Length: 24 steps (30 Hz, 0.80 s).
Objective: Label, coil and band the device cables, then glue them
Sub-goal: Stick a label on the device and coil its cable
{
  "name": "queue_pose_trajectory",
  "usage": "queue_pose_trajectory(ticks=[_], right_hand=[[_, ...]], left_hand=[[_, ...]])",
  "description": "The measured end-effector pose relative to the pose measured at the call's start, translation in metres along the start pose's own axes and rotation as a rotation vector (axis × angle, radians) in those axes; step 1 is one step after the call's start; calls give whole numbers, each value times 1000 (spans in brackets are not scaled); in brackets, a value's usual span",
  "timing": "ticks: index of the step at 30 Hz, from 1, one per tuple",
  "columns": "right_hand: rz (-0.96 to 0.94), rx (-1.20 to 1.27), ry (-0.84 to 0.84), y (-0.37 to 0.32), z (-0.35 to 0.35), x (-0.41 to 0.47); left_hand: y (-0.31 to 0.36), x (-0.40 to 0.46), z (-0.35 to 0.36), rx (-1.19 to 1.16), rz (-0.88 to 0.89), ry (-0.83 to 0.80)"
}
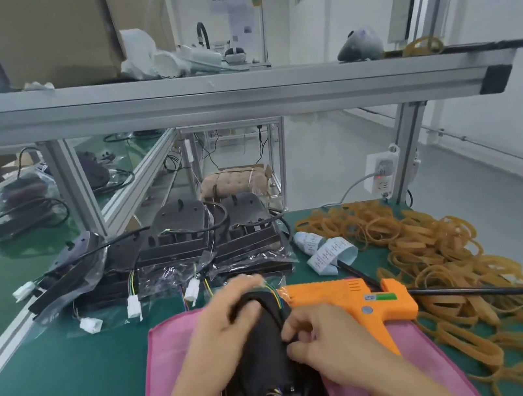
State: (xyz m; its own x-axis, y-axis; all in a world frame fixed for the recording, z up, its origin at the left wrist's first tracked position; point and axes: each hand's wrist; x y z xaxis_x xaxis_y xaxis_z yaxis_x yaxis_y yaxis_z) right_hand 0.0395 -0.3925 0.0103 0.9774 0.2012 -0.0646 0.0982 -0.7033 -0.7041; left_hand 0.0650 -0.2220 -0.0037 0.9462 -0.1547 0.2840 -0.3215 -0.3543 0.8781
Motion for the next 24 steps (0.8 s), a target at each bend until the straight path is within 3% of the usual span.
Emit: queue_pose_trajectory(ticks=[2,3,6,10,14,16,19,22,24], right_hand=[[-20,57,61,5,6,0],[-37,72,82,6,6,0],[-78,106,164,7,2,2],[-64,70,280,9,-23,20],[296,-354,416,37,-64,64],[470,-365,384,51,-75,84],[573,-61,358,67,-76,109],[571,407,392,74,-74,115],[489,519,362,75,-75,111]], left_hand=[[-2,1,-16,27,-122,315],[-4,1,-22,89,-201,355],[-11,2,-28,201,-362,213],[-8,0,-16,272,-356,35],[-6,6,-22,406,-339,-77],[4,13,-22,557,-291,-33],[22,30,-11,467,-142,102],[35,55,10,236,-68,41],[39,71,23,198,-34,10]])
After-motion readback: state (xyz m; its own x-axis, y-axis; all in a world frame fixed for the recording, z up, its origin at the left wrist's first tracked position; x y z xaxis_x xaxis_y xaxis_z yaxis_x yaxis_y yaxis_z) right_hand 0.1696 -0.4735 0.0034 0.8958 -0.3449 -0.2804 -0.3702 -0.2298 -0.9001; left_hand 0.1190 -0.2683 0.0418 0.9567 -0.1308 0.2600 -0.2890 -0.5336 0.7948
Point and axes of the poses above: each hand's wrist, its own x-axis towards the middle knuckle, its own z-axis out of the palm, y = z × x
